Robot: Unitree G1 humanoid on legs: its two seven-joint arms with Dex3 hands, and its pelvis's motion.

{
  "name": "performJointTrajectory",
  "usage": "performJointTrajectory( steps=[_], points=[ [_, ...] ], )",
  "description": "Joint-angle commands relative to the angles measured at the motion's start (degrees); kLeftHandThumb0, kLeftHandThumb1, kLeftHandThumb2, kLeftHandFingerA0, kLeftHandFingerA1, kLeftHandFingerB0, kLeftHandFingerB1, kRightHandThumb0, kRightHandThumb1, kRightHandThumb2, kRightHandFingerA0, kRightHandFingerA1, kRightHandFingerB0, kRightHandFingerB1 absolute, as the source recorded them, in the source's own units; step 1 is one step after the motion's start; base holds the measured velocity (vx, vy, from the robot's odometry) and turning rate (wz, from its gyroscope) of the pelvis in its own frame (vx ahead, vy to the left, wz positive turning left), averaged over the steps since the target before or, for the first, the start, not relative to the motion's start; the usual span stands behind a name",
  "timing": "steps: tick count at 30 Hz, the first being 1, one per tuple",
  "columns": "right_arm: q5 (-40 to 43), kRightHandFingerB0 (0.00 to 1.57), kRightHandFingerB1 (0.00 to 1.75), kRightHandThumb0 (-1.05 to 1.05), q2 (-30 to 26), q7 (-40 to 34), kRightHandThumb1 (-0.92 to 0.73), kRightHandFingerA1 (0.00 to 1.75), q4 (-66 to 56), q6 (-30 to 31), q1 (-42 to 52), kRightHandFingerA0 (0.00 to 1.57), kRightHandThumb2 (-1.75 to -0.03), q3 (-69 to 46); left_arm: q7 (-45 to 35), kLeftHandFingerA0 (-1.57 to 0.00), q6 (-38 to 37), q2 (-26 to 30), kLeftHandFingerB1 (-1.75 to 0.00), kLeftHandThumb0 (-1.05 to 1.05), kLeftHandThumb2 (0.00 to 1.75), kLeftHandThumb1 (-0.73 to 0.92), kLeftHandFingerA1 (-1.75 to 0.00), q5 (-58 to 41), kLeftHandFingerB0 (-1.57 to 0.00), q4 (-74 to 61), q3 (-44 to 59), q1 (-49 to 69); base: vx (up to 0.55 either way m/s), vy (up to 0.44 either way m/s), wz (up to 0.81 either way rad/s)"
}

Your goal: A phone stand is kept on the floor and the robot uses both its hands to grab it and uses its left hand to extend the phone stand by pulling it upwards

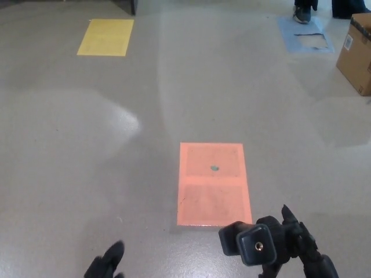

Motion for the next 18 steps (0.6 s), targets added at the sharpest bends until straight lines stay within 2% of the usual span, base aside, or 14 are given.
performJointTrajectory(
  steps=[1,3,4,5,6,7,9,10,11,12,17,18],
  points=[
    [3.6,0.0,0.0,-1.05,-9.1,12.4,-0.67,0.0,-14.6,4.9,10.5,0.0,-0.64,0.2,-5.9,-0.01,-33.0,4.4,-0.2,-0.86,1.09,0.64,-0.19,1.5,0.0,10.9,4.2,10.1,0.0,0.0,0.0],
    [3.6,0.0,0.0,-1.05,-9.1,12.6,-0.67,0.0,-14.9,5.2,10.6,0.0,-0.64,0.2,-5.9,-0.01,-33.4,4.4,-0.2,-0.86,1.09,0.64,-0.19,1.5,0.0,11.2,4.2,10.2,0.0,0.0,0.0],
    [3.7,0.0,0.0,-1.05,-10.1,12.2,-0.68,0.0,-17.0,3.9,13.9,0.0,-0.64,-0.5,-6.2,-0.02,-36.1,4.8,-0.2,-0.89,1.09,0.68,-0.19,1.4,0.0,12.9,5.1,11.1,0.0,0.0,0.0],
    [3.7,0.0,0.0,-1.04,-11.5,11.3,-0.51,0.06,-19.7,1.3,19.2,0.0,-0.95,-1.7,-6.2,-0.05,-40.4,5.6,-0.22,-0.88,1.09,0.66,-0.22,1.8,0.0,15.8,6.5,12.5,0.0,0.0,0.0],
    [3.7,0.0,0.0,-1.04,-12.1,10.7,-0.51,0.06,-20.5,-0.3,21.5,0.0,-0.95,-2.3,-5.7,-0.05,-42.4,6.0,-0.22,-0.88,1.09,0.66,-0.22,2.5,0.0,17.3,7.1,13.0,0.0,0.0,0.0],
    [4.5,0.0,0.0,-1.05,-12.7,10.8,-0.66,0.03,-20.6,-1.5,23.0,0.0,-0.61,-2.8,-5.8,-0.07,-43.5,6.0,-0.25,-0.84,1.08,0.64,-0.23,2.4,0.0,18.2,7.5,13.5,0.0,0.0,0.0],
    [4.9,0.0,0.0,-1.05,-13.0,11.0,-0.66,0.03,-20.9,-1.7,23.7,0.0,-0.61,-2.9,-6.0,-0.07,-44.2,5.9,-0.25,-0.84,1.08,0.64,-0.23,2.3,0.0,18.7,7.7,13.7,0.0,0.0,0.0],
    [7.2,0.0,0.0,-1.02,-13.4,11.5,-0.51,0.02,-20.1,-3.8,25.9,0.0,-0.93,-3.3,-5.7,-0.12,-46.0,6.5,-0.25,-0.88,1.07,0.67,-0.25,2.8,0.0,20.3,9.0,14.4,0.0,0.0,0.0],
    [9.0,0.0,0.0,-1.02,-13.7,11.8,-0.51,0.02,-19.4,-5.4,27.5,0.0,-0.93,-3.6,-5.4,-0.12,-47.2,7.0,-0.25,-0.88,1.07,0.67,-0.25,3.1,0.0,21.3,9.9,15.0,0.0,0.0,0.0],
    [11.3,0.0,0.0,-1.02,-14.3,12.4,-0.51,0.01,-18.7,-7.8,30.2,0.0,-0.91,-4.1,-5.6,-0.09,-48.8,7.7,-0.23,-0.92,0.79,0.7,-0.21,3.0,-0.05,22.7,11.3,16.0,0.0,0.0,0.0],
    [11.8,0.0,0.0,-1.02,-14.5,12.7,-0.51,0.01,-19.3,-7.7,31.0,0.0,-0.91,-4.2,-6.0,-0.09,-49.9,7.7,-0.23,-0.92,0.79,0.7,-0.21,2.9,-0.05,23.6,11.7,16.0,0.0,0.0,0.0],
    [12.6,0.0,0.0,-0.95,-14.6,11.4,-0.61,0.0,-17.8,-11.2,35.6,0.0,-0.61,-5.3,-6.6,-0.09,-51.6,8.1,-0.19,-0.9,1.06,0.7,-0.23,2.3,-0.06,25.4,12.5,15.8,0.0,0.0,0.0]
  ],
)
